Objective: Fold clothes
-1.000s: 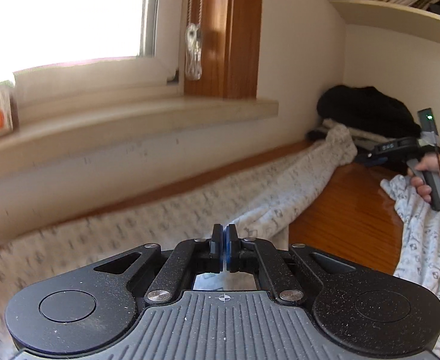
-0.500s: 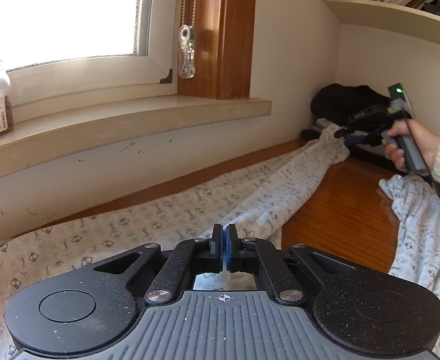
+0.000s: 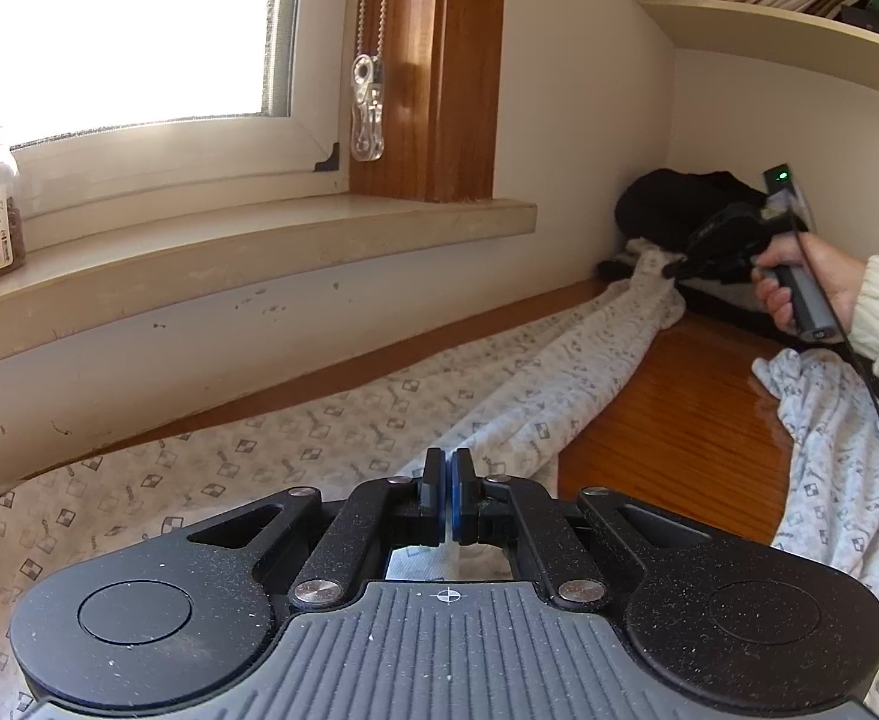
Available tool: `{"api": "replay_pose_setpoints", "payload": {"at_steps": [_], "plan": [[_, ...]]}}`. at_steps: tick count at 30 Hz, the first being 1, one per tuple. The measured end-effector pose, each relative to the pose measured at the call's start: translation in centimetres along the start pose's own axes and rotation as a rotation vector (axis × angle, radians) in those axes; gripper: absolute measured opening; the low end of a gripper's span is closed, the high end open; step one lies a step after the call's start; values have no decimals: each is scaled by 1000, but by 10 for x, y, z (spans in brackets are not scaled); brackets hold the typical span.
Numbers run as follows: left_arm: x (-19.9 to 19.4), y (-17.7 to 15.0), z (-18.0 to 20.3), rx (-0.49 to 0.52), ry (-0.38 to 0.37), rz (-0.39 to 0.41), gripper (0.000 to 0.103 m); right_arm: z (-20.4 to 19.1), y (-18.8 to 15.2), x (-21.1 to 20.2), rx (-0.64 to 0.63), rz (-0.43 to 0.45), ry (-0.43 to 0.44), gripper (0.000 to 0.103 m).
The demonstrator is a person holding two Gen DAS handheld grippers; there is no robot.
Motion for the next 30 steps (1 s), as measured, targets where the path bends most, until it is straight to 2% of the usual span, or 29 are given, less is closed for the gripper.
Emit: {"api": "replay_pose_setpoints", "payload": {"at_steps": [4, 10, 14, 19, 22, 26, 27, 28, 30], "plan": [[-11, 5, 11, 56, 11, 20, 2, -13, 20, -40, -40, 47, 34, 5], [-75, 48, 8, -33, 6, 174, 1, -37, 49, -99, -102, 116, 78, 4], [-105, 68, -2, -45, 54, 250, 0, -47, 56, -106, -130, 131, 71, 4], [-91, 52, -9, -51, 54, 175, 0, -55, 46, -70, -134, 73, 58, 4], [-74, 33, -3, -40, 49, 94, 2, -58, 37, -53, -183, 54, 18, 5], [-60, 13, 18, 24, 28, 18, 2, -47, 33, -44, -182, 44, -10, 5], [-57, 10, 22, 37, 24, 1, 7, -43, 34, -44, -180, 45, -17, 5], [-54, 7, 26, 50, 20, -15, 21, -41, 30, -46, -177, 44, -23, 5], [-48, 0, 34, 76, 12, -47, 29, -33, 29, -45, -168, 41, -36, 5]]}}
Point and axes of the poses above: each gripper's, at about its wrist camera, not at the fingertips, and x roughly the way its jaws point, z to its right, y to its top, the point moved 3 cm from there along x, roughly the way its jaws point, and after that the axes turned 5 degrees about y, right-handed, at the moved point
